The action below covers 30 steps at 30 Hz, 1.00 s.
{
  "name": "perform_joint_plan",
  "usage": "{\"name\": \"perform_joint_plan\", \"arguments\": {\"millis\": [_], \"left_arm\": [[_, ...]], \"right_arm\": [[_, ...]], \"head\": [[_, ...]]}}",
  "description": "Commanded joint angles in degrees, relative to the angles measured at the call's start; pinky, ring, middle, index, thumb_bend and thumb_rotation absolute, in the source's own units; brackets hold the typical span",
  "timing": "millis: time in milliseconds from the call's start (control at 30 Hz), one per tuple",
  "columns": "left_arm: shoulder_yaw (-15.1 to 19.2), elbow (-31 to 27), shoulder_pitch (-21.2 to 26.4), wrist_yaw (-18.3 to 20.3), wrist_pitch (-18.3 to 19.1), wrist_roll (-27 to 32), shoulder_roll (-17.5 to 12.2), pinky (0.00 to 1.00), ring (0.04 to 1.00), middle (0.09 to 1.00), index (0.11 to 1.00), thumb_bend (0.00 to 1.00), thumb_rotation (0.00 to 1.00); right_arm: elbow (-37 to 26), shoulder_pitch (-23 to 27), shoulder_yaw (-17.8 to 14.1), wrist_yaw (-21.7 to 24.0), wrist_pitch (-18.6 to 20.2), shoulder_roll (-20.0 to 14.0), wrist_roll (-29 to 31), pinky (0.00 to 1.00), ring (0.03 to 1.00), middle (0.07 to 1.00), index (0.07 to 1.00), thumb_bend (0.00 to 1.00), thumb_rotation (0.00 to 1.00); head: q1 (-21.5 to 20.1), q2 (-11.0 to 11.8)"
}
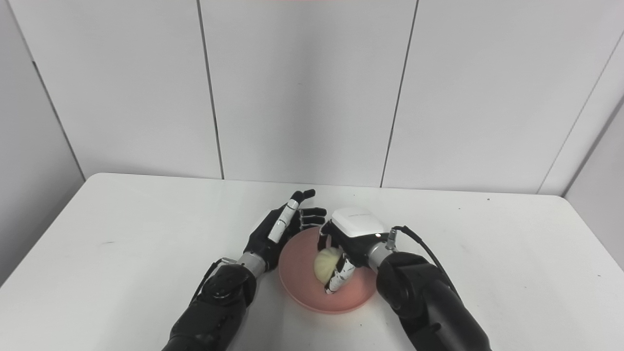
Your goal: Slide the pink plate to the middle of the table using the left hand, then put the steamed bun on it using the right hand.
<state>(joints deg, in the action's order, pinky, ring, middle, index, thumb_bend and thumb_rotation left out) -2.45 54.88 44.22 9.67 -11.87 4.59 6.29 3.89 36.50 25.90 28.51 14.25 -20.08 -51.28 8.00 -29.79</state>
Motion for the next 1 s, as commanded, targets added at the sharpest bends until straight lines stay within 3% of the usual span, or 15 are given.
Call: {"name": "perform_joint_plan", "arguments": {"millis": [0, 67, 133, 267, 367, 567, 733, 867, 967], "left_arm": [[-0.4, 1.1, -1.6, 0.5, 3.9, -0.7, -0.2, 0.7, 0.717, 0.74, 0.869, 0.75, 0.91], [-0.3, 1.0, -1.7, 0.6, 4.0, -0.5, -0.3, 0.69, 0.705, 0.725, 0.87, 0.76, 0.9], [-0.3, 0.6, -1.9, 0.7, 4.3, -0.5, -0.4, 0.68, 0.708, 0.722, 0.872, 0.76, 0.9], [-0.5, -1.1, -2.5, 0.5, 5.1, -0.8, -0.5, 0.67, 0.732, 0.718, 0.875, 0.74, 0.91], [-0.5, -1.3, -2.7, 0.3, 5.1, -1.0, -0.5, 0.68, 0.734, 0.72, 0.869, 0.74, 0.91], [-0.2, -1.0, -2.7, -0.6, 3.8, -1.4, -0.5, 0.68, 0.776, 0.74, 0.858, 0.74, 0.9], [0.5, -0.8, -2.7, -0.5, 3.3, -1.1, -0.5, 0.75, 0.812, 0.816, 0.87, 0.75, 0.9], [0.5, -1.7, -3.1, -1.0, 2.9, -1.5, -0.5, 0.75, 0.808, 0.813, 0.869, 0.76, 0.9], [0.6, -3.0, -3.8, -3.7, 1.9, -2.6, -0.1, 0.72, 0.797, 0.802, 0.871, 0.76, 0.88]], "right_arm": [[-1.6, 1.1, -0.3, -2.5, -2.3, -0.5, -0.5, 0.46, 0.558, 0.629, 0.661, 0.8, 0.59], [-2.3, 0.9, -0.3, -2.7, -2.4, -0.7, -1.0, 0.53, 0.624, 0.673, 0.701, 0.88, 0.7], [-2.7, 0.8, -0.2, -2.5, -2.2, -0.7, -1.5, 0.59, 0.67, 0.703, 0.723, 0.91, 0.73], [-3.1, 0.3, -0.5, -2.4, -2.3, -0.7, -1.8, 0.76, 0.777, 0.764, 0.752, 0.93, 0.71], [-3.3, 0.1, -0.9, -2.2, -2.0, -0.7, -1.8, 0.81, 0.809, 0.775, 0.76, 0.94, 0.7], [-4.9, -0.7, -2.1, -3.6, -2.7, -1.1, -1.2, 0.8, 0.803, 0.779, 0.747, 0.96, 0.74], [-6.0, -1.4, -3.6, -6.4, -3.5, -0.8, -0.4, 0.72, 0.769, 0.765, 0.732, 0.92, 0.78], [-6.5, -2.0, -5.6, -9.8, -4.7, -0.2, 2.1, 0.66, 0.739, 0.745, 0.731, 0.9, 0.77], [-6.5, -2.4, -8.0, -13.0, -6.3, 0.3, 5.0, 0.62, 0.714, 0.745, 0.746, 0.85, 0.9]], "head": [[0.0, 0.0], [-0.2, -0.1], [-0.4, -0.1], [-0.3, -0.2], [-0.3, -0.2], [-0.1, -0.3], [-0.4, -0.2], [-0.4, -0.3], [-0.5, -0.2]]}}
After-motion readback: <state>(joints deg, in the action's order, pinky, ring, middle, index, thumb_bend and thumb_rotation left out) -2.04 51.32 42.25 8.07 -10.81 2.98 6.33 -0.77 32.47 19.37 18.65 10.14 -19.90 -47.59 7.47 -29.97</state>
